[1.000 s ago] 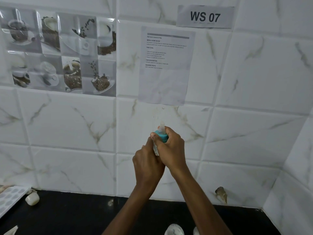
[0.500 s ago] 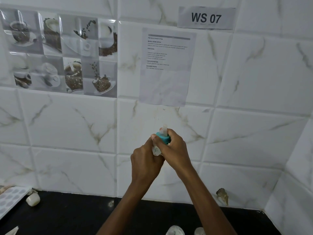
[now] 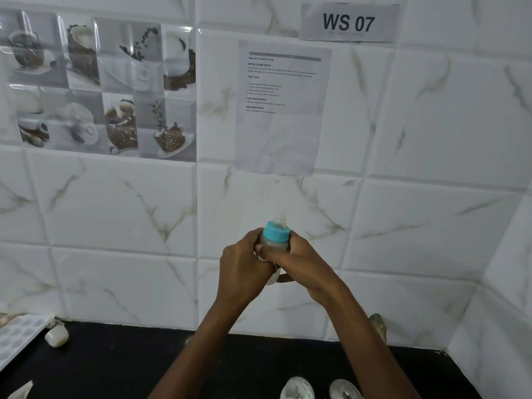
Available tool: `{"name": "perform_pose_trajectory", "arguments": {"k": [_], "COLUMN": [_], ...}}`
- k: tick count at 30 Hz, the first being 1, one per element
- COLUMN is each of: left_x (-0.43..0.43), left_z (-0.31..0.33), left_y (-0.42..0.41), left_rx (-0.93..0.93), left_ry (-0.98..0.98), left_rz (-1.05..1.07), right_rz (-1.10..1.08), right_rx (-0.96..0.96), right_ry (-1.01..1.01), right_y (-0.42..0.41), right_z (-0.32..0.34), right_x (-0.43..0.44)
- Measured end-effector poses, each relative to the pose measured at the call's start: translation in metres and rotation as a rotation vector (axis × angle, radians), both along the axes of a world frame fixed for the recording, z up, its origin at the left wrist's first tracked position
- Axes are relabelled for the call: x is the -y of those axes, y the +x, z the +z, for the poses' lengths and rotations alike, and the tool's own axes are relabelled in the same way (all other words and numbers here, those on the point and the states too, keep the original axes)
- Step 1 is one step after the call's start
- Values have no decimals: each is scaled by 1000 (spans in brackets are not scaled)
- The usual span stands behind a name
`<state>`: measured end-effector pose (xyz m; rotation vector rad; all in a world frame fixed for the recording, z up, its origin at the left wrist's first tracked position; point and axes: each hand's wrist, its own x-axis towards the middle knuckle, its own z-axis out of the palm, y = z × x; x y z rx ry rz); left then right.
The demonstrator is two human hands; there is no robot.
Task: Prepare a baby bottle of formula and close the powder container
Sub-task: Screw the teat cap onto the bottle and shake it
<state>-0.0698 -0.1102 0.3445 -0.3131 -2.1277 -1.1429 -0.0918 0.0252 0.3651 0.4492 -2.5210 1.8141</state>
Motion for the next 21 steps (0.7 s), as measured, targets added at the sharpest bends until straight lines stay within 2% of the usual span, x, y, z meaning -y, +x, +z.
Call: {"name": "perform_pose_trajectory", "arguments": {"k": [6,12,14,16,18,21], "left_x": [4,23,36,51,65,82], "left_z": [2,3,9,19,27,34], "left_y": [-2,-3,0,5,7,9], "left_rx": [65,148,160,153,120,103], "left_ry": [-14,-24,53,232,370,438], "left_rz": [-25,-186,-207,-179,-115,-59], "right_rz": [-49,-71,-87,-106,-120,-136], "right_rx": [-15,-65,-108,-165,-222,-307], "right_ry": [-19,-66,-92,-199,-419,-720], "right_y": [-2,-1,-2,-1,3,7], "right_z": [-1,8,25,48,74,97], "right_x": [4,2,-4,-14,-24,-30]}}
